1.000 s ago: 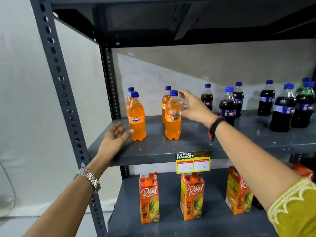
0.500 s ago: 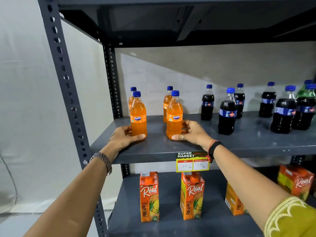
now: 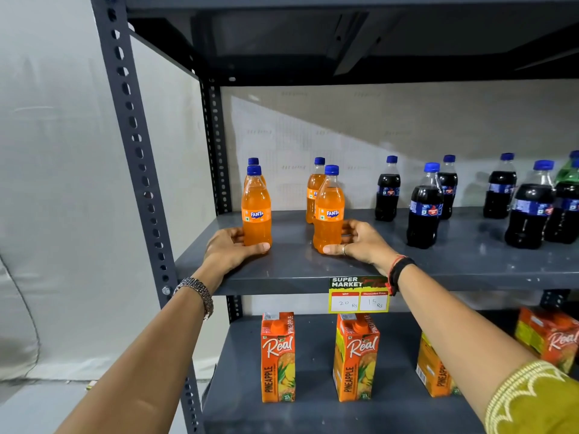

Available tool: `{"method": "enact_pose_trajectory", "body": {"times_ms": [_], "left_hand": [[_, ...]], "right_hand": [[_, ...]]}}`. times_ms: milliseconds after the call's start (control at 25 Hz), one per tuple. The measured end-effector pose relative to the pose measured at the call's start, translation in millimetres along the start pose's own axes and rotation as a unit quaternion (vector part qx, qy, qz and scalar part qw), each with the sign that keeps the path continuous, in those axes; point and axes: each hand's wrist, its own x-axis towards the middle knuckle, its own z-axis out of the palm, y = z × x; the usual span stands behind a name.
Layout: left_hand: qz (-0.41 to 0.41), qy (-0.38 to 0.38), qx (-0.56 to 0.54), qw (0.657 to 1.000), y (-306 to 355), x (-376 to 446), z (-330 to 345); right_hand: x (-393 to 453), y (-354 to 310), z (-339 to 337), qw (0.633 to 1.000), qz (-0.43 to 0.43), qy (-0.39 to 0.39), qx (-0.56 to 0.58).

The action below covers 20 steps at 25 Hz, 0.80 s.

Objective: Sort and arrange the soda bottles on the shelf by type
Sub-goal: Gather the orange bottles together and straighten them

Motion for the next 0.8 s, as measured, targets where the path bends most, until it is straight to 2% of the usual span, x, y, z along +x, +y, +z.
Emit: {"method": "enact_pose_trajectory", "body": {"times_ms": [440, 600, 720, 800], "left_hand": [[0.01, 0.006, 0.012, 1.0, -1.0, 0.1, -1.1], [0.057, 0.016, -0.017, 0.998, -0.7, -8.7, -6.6], [0.103, 0.023, -0.097, 0.99, -6.1, -22.5, -14.8], [0.134, 0.066, -0.118, 0.982, -6.5, -36.5, -11.7]], "right_hand": [[1.7, 0.9, 0.3, 1.0, 0.005, 0.003, -0.02], [-3.8, -0.2, -9.1, 0.999, 0.011, -0.013, 0.036], [-18.4, 8.1, -40.5, 0.996, -0.027, 0.027, 0.085], [-35.8, 20.1, -74.6, 0.992, -0.056, 0.065, 0.088]]}}
